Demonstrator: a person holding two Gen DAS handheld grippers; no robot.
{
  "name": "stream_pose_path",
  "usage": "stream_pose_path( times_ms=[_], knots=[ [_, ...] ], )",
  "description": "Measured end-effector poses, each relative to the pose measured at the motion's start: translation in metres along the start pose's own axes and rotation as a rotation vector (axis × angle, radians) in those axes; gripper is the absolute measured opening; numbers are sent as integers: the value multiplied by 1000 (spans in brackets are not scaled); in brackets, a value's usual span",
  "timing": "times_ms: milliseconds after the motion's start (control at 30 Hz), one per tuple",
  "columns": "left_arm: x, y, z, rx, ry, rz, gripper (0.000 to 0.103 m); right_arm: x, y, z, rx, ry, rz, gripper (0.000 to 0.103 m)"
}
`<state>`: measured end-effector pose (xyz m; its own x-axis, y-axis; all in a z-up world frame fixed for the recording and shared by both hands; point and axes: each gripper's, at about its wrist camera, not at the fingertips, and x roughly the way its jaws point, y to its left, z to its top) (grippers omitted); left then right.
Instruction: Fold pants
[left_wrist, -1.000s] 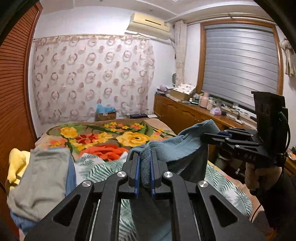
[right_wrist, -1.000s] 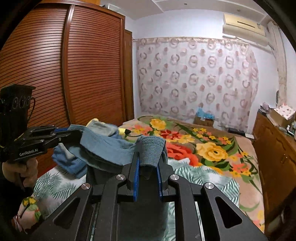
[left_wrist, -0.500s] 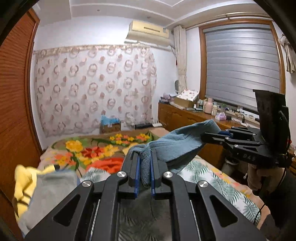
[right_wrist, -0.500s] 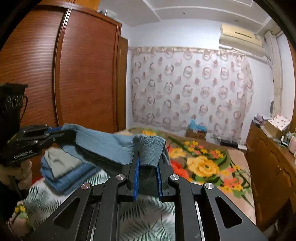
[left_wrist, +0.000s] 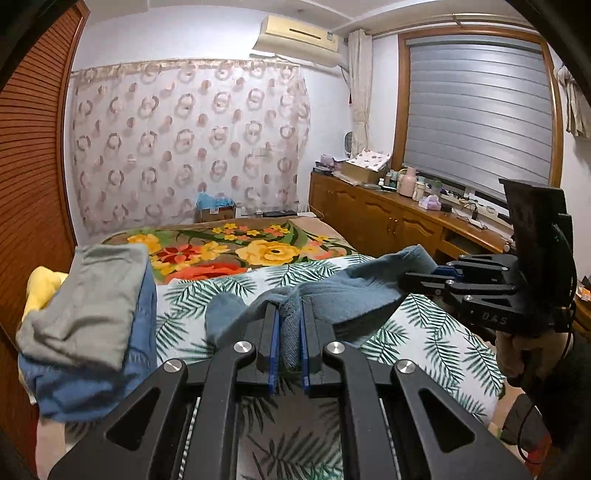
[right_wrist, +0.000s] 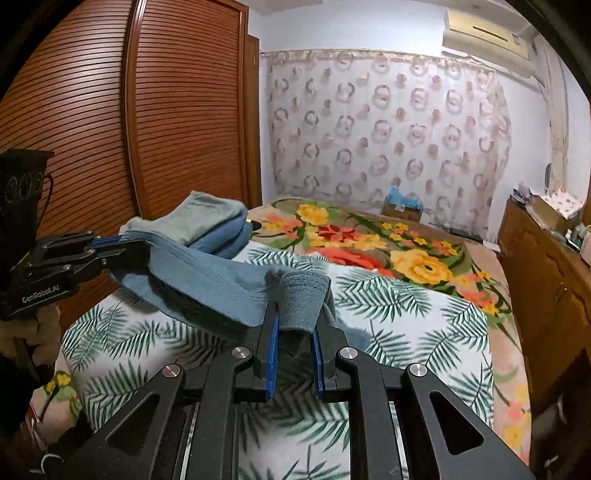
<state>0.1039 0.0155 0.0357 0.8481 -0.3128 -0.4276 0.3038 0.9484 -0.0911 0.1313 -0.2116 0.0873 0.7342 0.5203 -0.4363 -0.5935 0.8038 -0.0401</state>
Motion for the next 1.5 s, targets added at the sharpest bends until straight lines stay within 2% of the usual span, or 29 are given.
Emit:
stream_pose_path(
  times_ms=[167, 367, 733, 1500],
  knots=[
    [-9, -2, -4, -2, 1, -11, 10, -13, 4, -19, 10, 3, 8, 15],
    [-14, -1, -26, -19, 28, -19, 10, -22, 2, -40, 16, 5, 24, 15],
    [-24, -15, -48, -25, 60, -36, 10, -35, 3, -64, 32, 32, 43, 15],
    [-11, -25, -89, -30, 184, -47, 10, -22, 12, -91, 51, 129, 54, 15]
  ],
)
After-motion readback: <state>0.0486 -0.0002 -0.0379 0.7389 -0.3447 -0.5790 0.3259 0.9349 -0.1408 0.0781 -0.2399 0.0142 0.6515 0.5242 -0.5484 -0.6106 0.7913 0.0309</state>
